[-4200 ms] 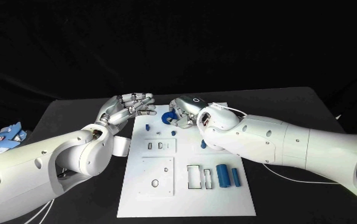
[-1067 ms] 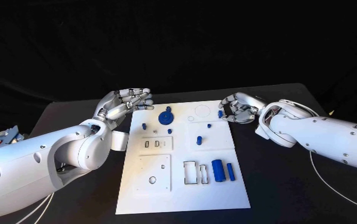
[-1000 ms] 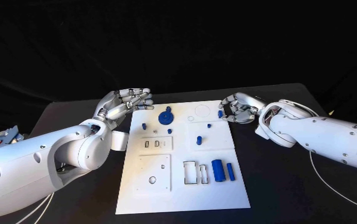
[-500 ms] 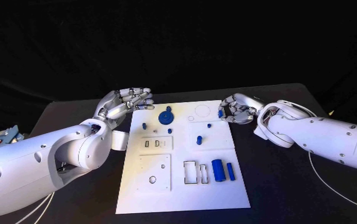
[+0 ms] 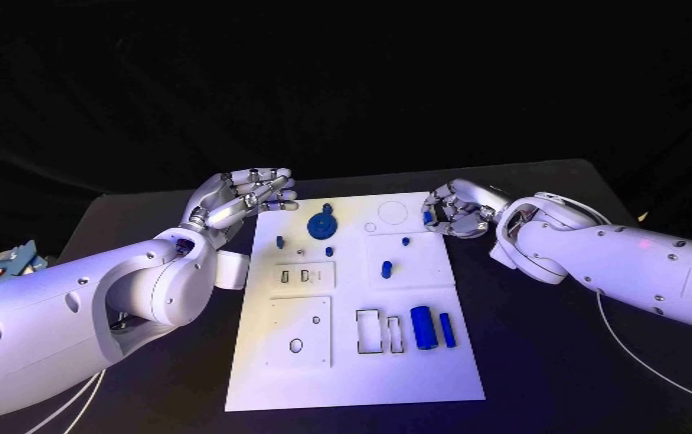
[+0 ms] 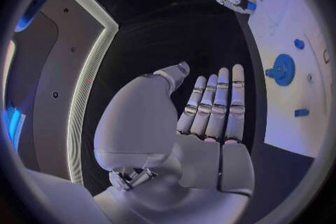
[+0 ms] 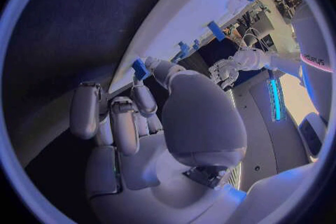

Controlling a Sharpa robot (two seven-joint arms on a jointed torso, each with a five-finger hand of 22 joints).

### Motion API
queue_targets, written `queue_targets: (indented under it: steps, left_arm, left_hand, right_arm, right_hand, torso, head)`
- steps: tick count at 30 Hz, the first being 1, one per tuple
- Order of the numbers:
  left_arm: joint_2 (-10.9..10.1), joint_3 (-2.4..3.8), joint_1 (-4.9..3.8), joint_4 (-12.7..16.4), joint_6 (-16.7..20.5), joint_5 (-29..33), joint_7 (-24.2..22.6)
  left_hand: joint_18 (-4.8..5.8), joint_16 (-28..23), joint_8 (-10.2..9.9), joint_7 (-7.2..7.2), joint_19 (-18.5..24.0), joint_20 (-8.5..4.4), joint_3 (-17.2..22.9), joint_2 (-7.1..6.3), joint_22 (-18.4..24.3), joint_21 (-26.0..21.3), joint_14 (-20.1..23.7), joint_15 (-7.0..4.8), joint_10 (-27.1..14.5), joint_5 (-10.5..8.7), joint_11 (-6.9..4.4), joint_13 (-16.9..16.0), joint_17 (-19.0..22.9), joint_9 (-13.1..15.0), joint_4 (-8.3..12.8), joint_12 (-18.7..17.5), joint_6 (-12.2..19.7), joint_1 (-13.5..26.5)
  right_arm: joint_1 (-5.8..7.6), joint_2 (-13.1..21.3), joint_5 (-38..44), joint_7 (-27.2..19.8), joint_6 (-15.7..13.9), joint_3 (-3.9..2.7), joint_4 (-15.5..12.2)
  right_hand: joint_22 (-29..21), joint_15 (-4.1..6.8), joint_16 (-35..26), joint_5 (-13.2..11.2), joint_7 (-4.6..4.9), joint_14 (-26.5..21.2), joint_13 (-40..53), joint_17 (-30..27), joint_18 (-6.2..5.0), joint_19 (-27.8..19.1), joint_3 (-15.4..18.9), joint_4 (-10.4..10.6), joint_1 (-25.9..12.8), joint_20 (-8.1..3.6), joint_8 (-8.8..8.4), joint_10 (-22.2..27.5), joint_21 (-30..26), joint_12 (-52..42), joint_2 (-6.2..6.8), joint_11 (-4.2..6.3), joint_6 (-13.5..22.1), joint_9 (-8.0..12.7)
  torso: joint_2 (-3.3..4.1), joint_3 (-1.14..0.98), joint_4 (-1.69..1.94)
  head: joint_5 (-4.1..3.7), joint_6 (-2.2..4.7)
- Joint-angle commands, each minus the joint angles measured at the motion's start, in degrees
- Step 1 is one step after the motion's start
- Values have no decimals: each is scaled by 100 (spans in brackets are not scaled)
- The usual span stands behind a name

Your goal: Assemble the parts on the task board

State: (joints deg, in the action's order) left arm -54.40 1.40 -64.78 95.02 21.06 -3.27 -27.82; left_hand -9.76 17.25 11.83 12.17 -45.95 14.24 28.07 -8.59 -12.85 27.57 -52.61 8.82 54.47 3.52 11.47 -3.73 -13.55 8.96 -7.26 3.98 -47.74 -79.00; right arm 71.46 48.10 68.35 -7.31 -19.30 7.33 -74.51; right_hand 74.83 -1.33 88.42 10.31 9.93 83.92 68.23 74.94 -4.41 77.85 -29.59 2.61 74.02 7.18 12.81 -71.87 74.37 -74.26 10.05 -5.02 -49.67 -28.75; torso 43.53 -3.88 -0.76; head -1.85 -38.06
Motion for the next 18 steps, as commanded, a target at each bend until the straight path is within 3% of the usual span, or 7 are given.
queue_targets:
  steps: [1,8,10,14,18]
  left_arm:
    - [3,5,-5,13,-71,14,-52]
    - [3,5,-5,7,-48,14,-72]
    - [1,5,-5,7,-47,14,-73]
    - [-3,5,-5,5,-46,14,-76]
    - [-8,5,-5,7,-49,14,-81]
  left_hand:
    - [-39,-20,-15,238,44,18,12,-1,-8,35,39,10,-35,-35,17,0,-7,-10,45,-30,41,76]
    - [-39,-21,-16,239,45,19,14,1,-8,37,40,11,-37,-34,18,0,-7,-10,46,-30,41,76]
    - [-39,-21,-16,239,45,19,14,1,-8,37,40,11,-37,-34,18,0,-7,-10,46,-30,41,76]
    - [-40,-21,-16,239,49,20,23,10,-10,41,40,11,-39,-33,19,0,-9,-10,51,-30,41,73]
    - [-40,-21,-16,239,50,20,24,11,-10,41,40,11,-39,-33,19,0,-9,-10,52,-29,41,72]
  right_arm:
    - [-6,-24,26,63,-74,1,14]
    - [-18,-68,-74,111,-297,1,53]
    - [-26,-76,-82,113,-363,1,58]
    - [-40,-81,-82,119,-499,1,64]
    - [-46,-71,-76,106,-651,1,28]
  right_hand:
    - [59,58,34,27,-42,497,80,1035,13,83,-25,16,-18,-24,70,-114,77,-81,-63,28,-103,-26]
    - [141,185,42,88,-220,509,278,1073,30,151,-60,4,-10,-132,360,-347,142,-232,-229,181,-467,-158]
    - [149,248,43,128,-304,512,305,1081,31,156,-48,4,-25,-189,518,-387,139,-242,-288,251,-568,-243]
    - [163,282,44,197,-338,513,323,1086,35,166,-61,-19,-9,-224,599,-411,145,-247,-322,286,-563,-293]
    - [183,299,50,120,-344,520,325,1115,41,180,-99,-59,26,-248,653,-417,157,-237,-358,297,-515,-330]
  torso:
    - [1,-2,3]
    - [-3,-4,-4]
    - [-1,-7,-6]
    - [0,-7,-2]
    - [-6,-2,-7]
  head:
    - [-4,-5]
    - [3,-13]
    - [-4,-19]
    - [-1,-28]
    - [3,-37]
